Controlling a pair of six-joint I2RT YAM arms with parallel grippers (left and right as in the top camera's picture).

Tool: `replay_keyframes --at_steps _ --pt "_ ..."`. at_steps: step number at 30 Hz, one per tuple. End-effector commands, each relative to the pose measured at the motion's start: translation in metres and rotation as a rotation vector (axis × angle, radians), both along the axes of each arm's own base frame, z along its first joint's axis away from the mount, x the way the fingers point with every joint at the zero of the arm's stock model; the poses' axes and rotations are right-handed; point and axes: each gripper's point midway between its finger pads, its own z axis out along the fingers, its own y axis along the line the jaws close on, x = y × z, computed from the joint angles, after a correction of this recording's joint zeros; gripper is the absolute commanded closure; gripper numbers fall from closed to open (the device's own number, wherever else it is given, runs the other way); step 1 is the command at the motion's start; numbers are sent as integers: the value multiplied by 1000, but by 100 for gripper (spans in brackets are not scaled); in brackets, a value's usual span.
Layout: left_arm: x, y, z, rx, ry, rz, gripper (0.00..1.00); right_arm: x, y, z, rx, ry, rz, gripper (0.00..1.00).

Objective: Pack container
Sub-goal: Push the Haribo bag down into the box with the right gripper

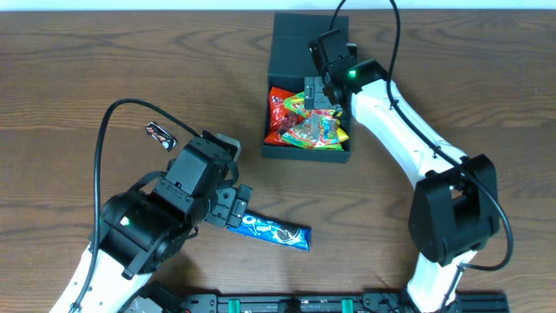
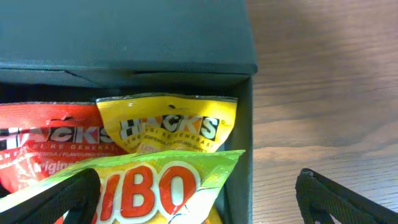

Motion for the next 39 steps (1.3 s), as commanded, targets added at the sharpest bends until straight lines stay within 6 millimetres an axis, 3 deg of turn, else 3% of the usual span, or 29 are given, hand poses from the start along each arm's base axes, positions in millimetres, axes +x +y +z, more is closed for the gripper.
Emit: replay_keyframes --at_steps 1,4,7,10,12,15,20,24,27,39 --pt "-1 1 0 -1 1 -3 5 5 5 30 31 -65 11 1" --pt "-1 1 0 0 1 -3 5 -1 21 68 144 -119 59 1" --pt "-1 1 0 0 1 -3 5 -20 36 109 225 -169 118 1" --pt "-1 1 0 0 0 -3 5 -37 41 116 215 -151 151 1" --pt "-1 1 0 0 0 -3 5 -48 43 106 185 -101 182 1" --pt "-1 1 0 0 0 -3 5 -58 48 66 142 -8 195 1" --pt "-1 1 0 -1 1 -3 5 -52 52 -5 100 98 189 1" --pt "-1 1 0 0 1 -3 5 -47 48 -34 55 135 172 1" --pt "-1 1 0 -1 1 -3 5 -43 35 -43 -25 134 143 1" --pt "-1 1 0 0 1 -3 5 -37 -11 -40 -127 140 47 1"
